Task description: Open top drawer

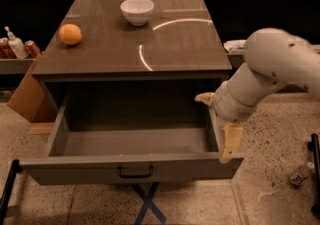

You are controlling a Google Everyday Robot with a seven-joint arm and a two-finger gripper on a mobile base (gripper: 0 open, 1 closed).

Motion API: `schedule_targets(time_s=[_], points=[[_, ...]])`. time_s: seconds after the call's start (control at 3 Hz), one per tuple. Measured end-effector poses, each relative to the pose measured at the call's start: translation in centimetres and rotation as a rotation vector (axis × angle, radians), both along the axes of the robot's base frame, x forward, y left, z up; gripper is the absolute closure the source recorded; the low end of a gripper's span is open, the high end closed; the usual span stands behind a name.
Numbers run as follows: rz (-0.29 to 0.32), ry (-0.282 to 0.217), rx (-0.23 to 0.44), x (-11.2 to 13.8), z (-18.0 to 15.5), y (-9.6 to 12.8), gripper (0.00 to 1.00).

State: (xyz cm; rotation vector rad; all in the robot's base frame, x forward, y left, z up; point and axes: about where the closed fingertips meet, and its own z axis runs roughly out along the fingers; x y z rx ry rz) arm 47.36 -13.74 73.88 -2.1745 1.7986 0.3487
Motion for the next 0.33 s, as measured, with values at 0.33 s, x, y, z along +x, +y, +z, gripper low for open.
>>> schedule_targets(time_s=[0.33], points=[[-0.008, -0.07, -0.034, 0.57, 3.77, -1.12, 0.0]])
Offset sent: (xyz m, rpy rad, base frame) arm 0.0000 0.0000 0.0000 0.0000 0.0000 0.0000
